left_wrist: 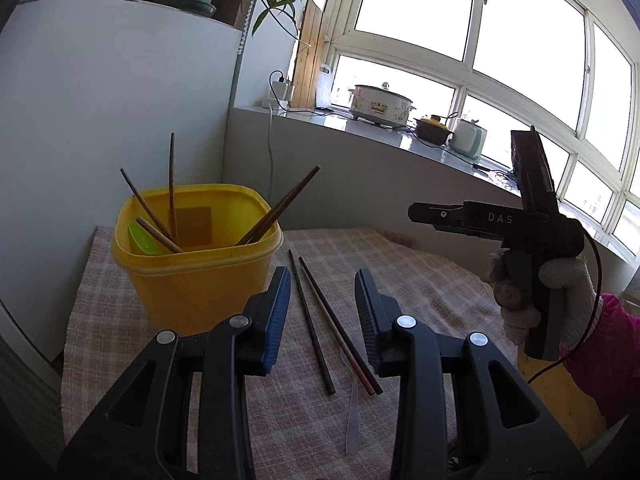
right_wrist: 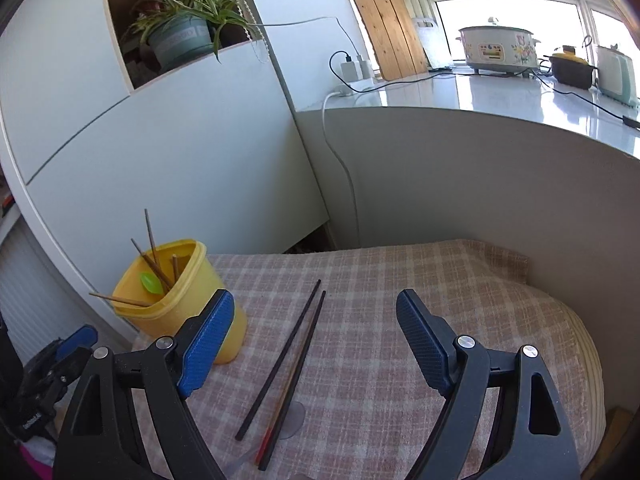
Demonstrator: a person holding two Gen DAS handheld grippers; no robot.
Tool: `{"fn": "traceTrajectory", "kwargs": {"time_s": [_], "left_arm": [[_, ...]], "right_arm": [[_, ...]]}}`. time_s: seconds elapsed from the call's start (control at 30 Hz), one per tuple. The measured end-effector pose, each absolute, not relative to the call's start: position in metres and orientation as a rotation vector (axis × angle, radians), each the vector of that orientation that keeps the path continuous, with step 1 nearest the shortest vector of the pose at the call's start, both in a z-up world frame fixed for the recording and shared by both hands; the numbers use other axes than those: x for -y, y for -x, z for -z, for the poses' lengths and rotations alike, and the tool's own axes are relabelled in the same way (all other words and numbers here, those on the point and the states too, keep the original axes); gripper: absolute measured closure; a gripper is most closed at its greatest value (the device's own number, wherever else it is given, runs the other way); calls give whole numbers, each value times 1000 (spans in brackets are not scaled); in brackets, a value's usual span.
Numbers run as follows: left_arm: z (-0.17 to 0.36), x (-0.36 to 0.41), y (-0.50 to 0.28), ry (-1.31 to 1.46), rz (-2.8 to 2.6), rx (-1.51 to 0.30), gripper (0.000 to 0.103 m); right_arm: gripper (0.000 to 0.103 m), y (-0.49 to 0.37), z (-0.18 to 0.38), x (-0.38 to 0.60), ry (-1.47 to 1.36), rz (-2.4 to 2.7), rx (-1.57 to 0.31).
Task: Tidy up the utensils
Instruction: 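Move both open tools back over the black chopsticks on the cloth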
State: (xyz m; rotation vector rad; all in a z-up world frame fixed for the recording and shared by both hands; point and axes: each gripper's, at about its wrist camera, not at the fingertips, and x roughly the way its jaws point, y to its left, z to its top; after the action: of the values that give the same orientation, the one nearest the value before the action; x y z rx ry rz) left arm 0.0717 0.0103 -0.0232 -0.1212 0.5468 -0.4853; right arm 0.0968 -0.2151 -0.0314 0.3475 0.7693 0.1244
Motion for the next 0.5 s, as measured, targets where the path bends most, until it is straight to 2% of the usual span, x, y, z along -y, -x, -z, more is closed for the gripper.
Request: {"fn": "traceTrajectory", "kwargs": {"time_s": [0.27, 0.3, 0.37, 0.5], "left_arm": [[77, 18, -91, 84, 496, -751, 70], [82, 22, -92, 68, 489, -767, 70], [91, 28, -94, 44, 481, -789, 70], [104, 40, -102, 13, 470, -830, 72]], "right_arm": [[23, -115, 80, 207, -361, -207, -947], [26, -119, 86, 207, -375, -212, -974], [41, -127, 100, 207, -406, -231, -1030], [60, -143, 126, 206, -477, -259, -1128]]}}
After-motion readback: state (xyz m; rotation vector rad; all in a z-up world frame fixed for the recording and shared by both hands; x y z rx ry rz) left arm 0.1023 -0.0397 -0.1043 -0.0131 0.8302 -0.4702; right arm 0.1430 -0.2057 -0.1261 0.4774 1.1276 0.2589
